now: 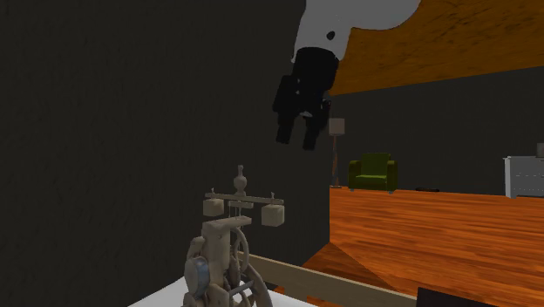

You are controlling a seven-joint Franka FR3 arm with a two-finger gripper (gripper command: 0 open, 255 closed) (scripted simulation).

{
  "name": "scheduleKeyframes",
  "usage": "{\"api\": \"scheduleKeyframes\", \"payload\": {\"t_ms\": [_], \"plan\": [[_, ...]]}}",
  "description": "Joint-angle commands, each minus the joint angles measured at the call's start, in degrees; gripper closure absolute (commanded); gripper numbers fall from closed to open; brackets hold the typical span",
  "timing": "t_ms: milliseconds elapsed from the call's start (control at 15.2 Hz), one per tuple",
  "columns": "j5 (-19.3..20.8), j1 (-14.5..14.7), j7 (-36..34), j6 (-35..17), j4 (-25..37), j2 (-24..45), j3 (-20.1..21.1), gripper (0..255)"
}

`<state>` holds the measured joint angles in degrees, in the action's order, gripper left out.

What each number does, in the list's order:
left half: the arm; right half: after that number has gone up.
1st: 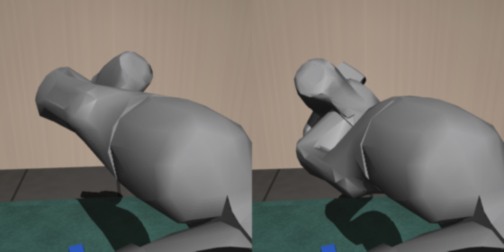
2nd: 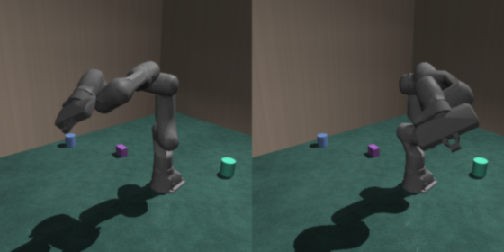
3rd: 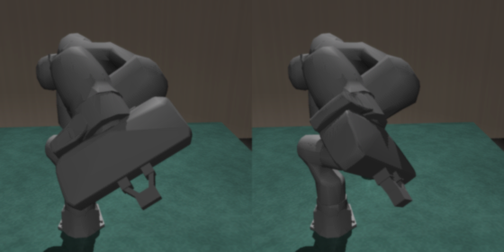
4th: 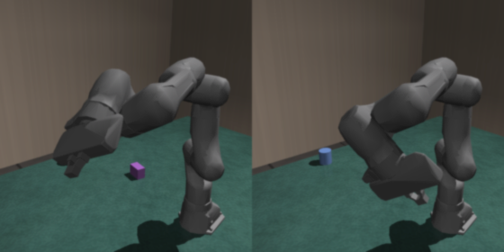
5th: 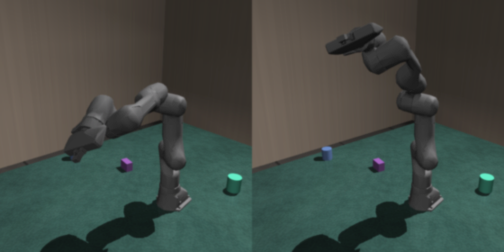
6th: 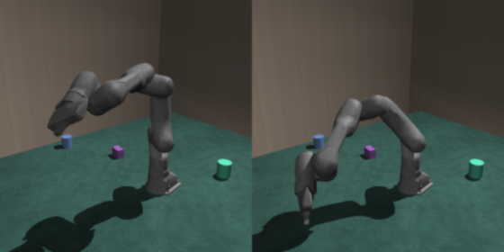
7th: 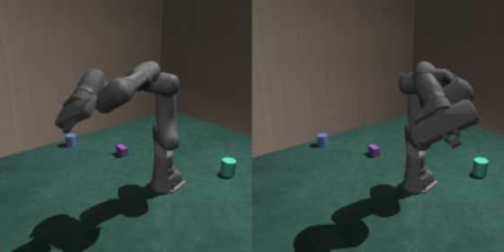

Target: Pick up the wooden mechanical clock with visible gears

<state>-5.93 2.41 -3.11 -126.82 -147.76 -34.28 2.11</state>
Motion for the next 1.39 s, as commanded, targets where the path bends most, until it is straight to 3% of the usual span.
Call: {"api": "scheduleKeyframes", "payload": {"t_ms": [0, 396, 990, 1056, 1320], "plan": [[-0.8, 0.8, 0.4, -5.9, -0.8, 3.2, 0.4, 0], [-3.5, 3.2, 2.5, -22.3, -0.4, 15.4, 1.2, 0], [-4.8, 3.9, 3.8, -29.2, -3.0, 19.7, 1.0, 0], [-4.8, 3.9, 3.7, -29.2, -2.9, 19.7, 1.0, 255], [-4.9, 3.9, 3.8, -29.2, -3.0, 19.7, 1.0, 255]]}}
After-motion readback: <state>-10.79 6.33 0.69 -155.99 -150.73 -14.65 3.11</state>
